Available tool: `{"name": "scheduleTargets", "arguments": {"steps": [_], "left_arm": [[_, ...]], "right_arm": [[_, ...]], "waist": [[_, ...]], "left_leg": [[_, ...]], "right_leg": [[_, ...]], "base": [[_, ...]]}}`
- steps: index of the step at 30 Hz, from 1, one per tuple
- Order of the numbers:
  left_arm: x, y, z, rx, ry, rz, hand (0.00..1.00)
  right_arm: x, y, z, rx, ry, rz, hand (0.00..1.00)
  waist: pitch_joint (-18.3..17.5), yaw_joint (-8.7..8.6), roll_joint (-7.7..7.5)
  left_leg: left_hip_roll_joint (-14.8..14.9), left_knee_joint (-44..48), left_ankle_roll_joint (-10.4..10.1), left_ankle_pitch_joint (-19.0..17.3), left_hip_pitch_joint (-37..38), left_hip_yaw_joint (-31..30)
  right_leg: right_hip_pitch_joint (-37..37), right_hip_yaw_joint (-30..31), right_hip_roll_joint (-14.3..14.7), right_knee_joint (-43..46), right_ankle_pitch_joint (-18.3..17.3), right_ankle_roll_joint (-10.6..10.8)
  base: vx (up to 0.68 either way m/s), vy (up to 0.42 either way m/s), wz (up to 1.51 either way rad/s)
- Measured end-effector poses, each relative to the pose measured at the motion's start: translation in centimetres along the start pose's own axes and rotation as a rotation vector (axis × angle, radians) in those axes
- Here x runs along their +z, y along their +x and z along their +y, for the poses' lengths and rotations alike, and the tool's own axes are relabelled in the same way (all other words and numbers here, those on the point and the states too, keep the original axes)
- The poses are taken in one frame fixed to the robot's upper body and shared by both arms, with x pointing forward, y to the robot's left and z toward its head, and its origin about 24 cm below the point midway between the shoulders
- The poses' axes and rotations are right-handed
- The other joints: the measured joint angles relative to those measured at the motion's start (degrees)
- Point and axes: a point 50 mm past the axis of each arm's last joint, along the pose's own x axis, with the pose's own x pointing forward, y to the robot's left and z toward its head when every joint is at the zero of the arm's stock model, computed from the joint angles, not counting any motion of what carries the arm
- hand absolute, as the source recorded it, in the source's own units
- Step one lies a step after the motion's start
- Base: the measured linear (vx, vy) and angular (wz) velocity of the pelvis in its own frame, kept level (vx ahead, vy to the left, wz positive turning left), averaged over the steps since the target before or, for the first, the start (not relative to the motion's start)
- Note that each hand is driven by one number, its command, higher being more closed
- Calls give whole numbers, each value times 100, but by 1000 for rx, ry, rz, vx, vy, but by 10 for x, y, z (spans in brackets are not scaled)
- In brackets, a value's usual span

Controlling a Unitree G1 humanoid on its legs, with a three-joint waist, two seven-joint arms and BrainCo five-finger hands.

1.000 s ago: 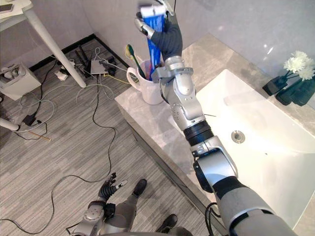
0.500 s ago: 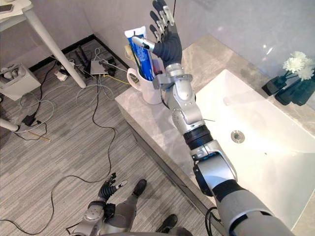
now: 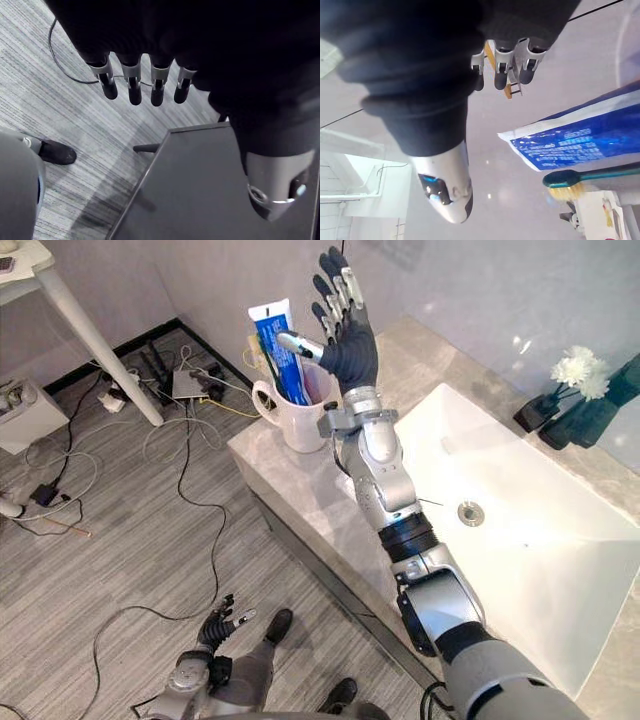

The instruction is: Organize washtable

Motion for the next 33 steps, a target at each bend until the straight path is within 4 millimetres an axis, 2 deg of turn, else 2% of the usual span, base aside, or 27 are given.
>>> {"name": "scheduleTargets", "arguments": {"steps": [7,9,12,15,18,20,21,24,27,29,30,32,33], "left_arm": [[-7,-2,7,7,22,32,0],[-7,-2,7,5,33,35,0],[-12,-3,6,2,42,56,0],[-20,-6,5,-1,47,85,0],[-25,-9,5,-7,59,100,0],[-26,-9,2,-19,62,104,0],[-29,-10,1,-31,71,114,0],[-34,-13,-1,-39,72,133,0],[-35,-14,-5,-47,64,140,0],[-38,-16,-10,-57,51,149,0],[-38,-16,-11,-59,49,150,0],[-40,-18,-18,-82,33,158,0],[-41,-18,-18,-83,30,162,0]], "right_arm": [[24,-7,3,37,6,-110,0],[34,-10,2,53,-1,-147,0],[48,-24,-9,37,-25,-200,0],[64,-37,-22,12,-65,-257,0],[91,-55,-38,-15,-166,-357,0],[105,-64,-49,-47,-227,-399,0],[117,-73,-59,-90,-275,-439,0],[150,-100,-91,-254,-408,-549,0],[170,-119,-108,-359,-502,-609,0],[189,-142,-123,-474,-582,-670,0],[191,-148,-127,-498,-594,-674,0],[198,-174,-142,-596,-624,-654,0],[198,-179,-145,-620,-624,-645,0]], "waist": [[-114,-267,-119],[-125,-281,-126],[-282,-326,-124],[-434,-477,-102],[-537,-613,-70],[-567,-630,-26],[-615,-751,3],[-695,-924,65],[-795,-995,129],[-876,-1160,213],[-885,-1204,218],[-961,-1253,238],[-979,-1263,245]], "left_leg": [[3,0,1,0,41,40],[6,0,1,0,55,77],[-6,0,2,-1,59,161],[-8,0,2,-1,79,209],[20,0,7,-5,134,382],[36,-1,23,-15,158,495],[42,-1,33,-21,159,524],[91,-3,43,-29,171,657],[114,-4,60,-42,172,790],[109,-5,72,-51,188,845],[112,-5,75,-54,198,864],[141,-5,89,-67,202,984],[152,-5,91,-68,204,1033]], "right_leg": [[28,48,-5,-2,7,-5],[27,90,-5,-14,22,-5],[43,133,-8,-95,66,8],[64,155,-6,-135,88,12],[69,302,7,-193,152,-3],[59,367,12,-220,195,-6],[58,418,23,-256,227,-7],[33,541,71,-353,317,-30],[-39,670,78,-383,362,-37],[-64,738,70,-402,381,-30],[-66,755,71,-403,382,-30],[-135,886,78,-396,396,-40],[-153,932,81,-400,410,-42]], "base": [[-21,3,-3],[-29,10,-8],[-16,15,-7],[-14,5,-4],[-37,10,-23],[-34,14,-27],[-46,15,-16],[-54,6,-24],[-33,7,-25],[-15,9,-14],[-18,6,-17],[-4,2,-28],[9,2,-34]]}}
